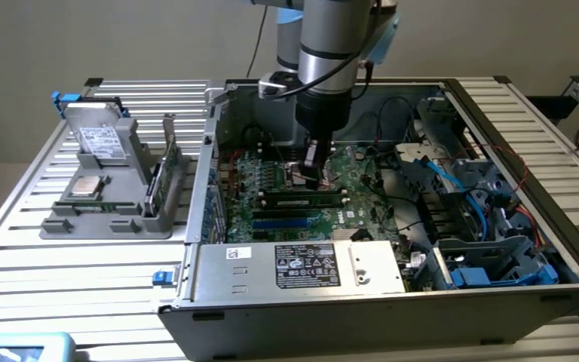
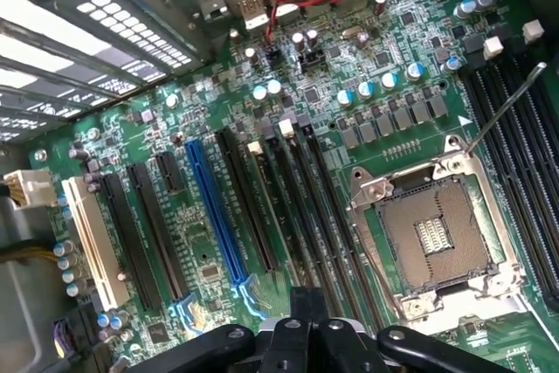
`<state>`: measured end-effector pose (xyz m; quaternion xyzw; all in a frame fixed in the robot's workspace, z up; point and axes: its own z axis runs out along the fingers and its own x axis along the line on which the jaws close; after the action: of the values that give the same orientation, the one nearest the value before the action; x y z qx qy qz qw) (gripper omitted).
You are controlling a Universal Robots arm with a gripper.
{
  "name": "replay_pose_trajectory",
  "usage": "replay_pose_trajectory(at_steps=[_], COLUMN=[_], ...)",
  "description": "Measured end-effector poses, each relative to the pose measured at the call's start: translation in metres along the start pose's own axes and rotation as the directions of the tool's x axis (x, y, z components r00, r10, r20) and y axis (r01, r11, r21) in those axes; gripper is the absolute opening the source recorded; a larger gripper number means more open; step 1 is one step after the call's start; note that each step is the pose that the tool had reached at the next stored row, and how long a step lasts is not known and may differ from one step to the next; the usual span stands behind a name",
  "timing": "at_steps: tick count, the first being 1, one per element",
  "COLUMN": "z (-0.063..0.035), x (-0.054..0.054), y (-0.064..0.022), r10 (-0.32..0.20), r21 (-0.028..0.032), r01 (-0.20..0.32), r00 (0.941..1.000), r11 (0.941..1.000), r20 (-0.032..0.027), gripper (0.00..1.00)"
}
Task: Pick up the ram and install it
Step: 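Press down the ram until it locks into place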
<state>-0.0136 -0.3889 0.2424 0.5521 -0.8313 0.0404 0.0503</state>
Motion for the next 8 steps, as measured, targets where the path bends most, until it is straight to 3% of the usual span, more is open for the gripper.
replay_pose_trajectory(at_steps=[8], z=[0.0000], x=[0.0000], y=[0.0000], r10=[0.115], r21=[-0.0148], r01=[-0.116], r00=[0.9933], r11=[0.9932], r20=[-0.0022], gripper=[0.11])
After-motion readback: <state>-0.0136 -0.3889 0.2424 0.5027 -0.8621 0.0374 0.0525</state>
